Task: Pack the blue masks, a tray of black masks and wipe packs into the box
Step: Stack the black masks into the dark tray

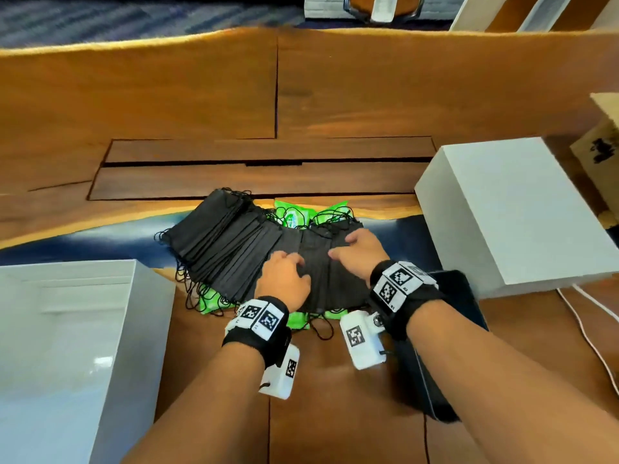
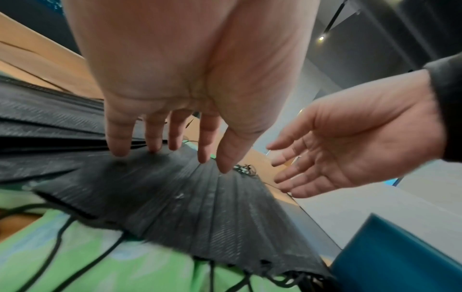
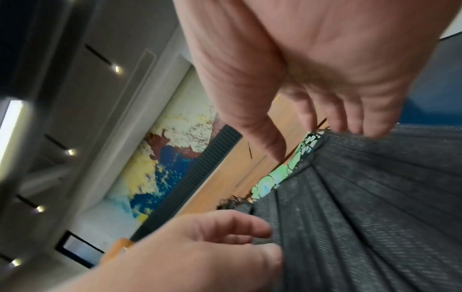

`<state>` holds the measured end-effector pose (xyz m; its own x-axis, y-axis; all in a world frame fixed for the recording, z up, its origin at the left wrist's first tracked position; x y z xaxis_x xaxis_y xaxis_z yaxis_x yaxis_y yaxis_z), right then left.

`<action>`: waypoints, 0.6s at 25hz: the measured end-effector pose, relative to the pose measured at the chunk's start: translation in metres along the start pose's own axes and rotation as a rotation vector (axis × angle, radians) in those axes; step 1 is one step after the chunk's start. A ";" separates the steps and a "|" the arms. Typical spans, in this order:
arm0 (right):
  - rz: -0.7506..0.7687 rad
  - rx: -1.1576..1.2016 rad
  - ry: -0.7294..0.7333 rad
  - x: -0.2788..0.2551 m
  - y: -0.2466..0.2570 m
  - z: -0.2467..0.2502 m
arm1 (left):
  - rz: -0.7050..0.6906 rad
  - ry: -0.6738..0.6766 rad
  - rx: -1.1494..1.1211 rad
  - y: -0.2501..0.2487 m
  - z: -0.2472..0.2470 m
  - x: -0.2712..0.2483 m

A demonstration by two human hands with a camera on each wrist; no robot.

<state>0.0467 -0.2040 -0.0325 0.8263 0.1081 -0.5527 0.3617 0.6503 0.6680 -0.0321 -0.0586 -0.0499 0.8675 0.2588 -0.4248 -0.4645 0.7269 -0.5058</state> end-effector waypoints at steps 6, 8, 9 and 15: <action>-0.254 -0.231 -0.156 0.045 -0.018 -0.006 | 0.127 -0.012 0.053 0.021 -0.004 0.016; -0.282 -0.274 -0.187 0.048 -0.021 -0.003 | 0.148 -0.043 0.080 0.019 -0.003 0.019; -0.275 -0.277 -0.196 0.049 -0.022 -0.001 | 0.142 -0.055 0.079 0.019 -0.002 0.020; -0.178 -0.133 -0.128 0.047 -0.022 0.003 | 0.138 -0.074 -0.199 0.021 0.001 0.022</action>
<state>0.0787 -0.2155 -0.0712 0.8054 -0.1075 -0.5829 0.4535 0.7449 0.4893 -0.0225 -0.0366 -0.0693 0.8007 0.3979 -0.4478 -0.5990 0.5435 -0.5880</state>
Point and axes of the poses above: each hand's wrist, its own x-axis towards the middle knuckle, its own z-axis out of the back of the hand, y = z × x, the point moved 4 cm from there along x, towards the middle knuckle, and after that the axes turned 3 degrees about y, right-handed, at the moved point
